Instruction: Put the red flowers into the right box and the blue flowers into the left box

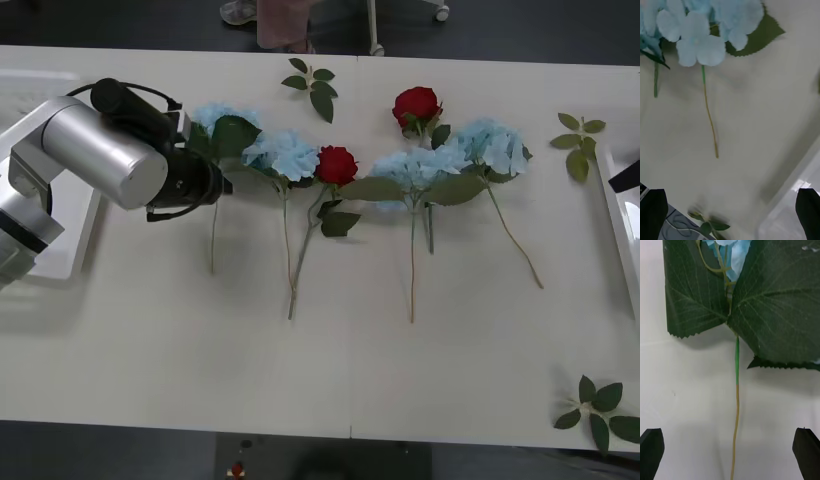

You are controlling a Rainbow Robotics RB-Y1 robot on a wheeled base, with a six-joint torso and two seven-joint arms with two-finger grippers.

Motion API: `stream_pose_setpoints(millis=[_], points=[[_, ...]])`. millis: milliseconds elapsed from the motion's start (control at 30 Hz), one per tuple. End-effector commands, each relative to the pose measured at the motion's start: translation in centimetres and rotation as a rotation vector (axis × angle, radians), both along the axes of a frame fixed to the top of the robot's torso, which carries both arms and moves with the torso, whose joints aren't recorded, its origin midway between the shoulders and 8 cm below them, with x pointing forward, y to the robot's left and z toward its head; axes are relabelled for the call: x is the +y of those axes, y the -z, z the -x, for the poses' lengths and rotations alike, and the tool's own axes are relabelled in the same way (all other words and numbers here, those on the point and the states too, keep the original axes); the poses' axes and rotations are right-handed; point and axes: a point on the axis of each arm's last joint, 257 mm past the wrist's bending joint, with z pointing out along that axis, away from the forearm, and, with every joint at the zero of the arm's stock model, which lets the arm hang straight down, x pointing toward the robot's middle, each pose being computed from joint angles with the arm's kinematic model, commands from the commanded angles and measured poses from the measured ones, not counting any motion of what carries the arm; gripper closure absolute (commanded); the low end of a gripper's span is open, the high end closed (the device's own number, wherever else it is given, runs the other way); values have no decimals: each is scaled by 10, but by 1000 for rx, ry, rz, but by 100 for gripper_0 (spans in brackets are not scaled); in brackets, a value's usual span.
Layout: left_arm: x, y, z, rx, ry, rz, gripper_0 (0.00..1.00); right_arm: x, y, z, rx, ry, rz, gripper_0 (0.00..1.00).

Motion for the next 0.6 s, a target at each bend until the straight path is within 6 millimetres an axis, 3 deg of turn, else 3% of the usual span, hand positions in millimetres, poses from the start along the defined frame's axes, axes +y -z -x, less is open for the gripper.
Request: stream_pose_setpoints(millis=[33,233,600], points=[[-13,-17,-25,-64,-20,31,0,7,-6,-5,-67,-33,37,0],[-13,-8,-34,-71,-34,14,0,41,28,-16,-99,-25,55,0],[-9,17,-41,-91,-19,-47,0,104,100,-30,-112,158,-74,0]])
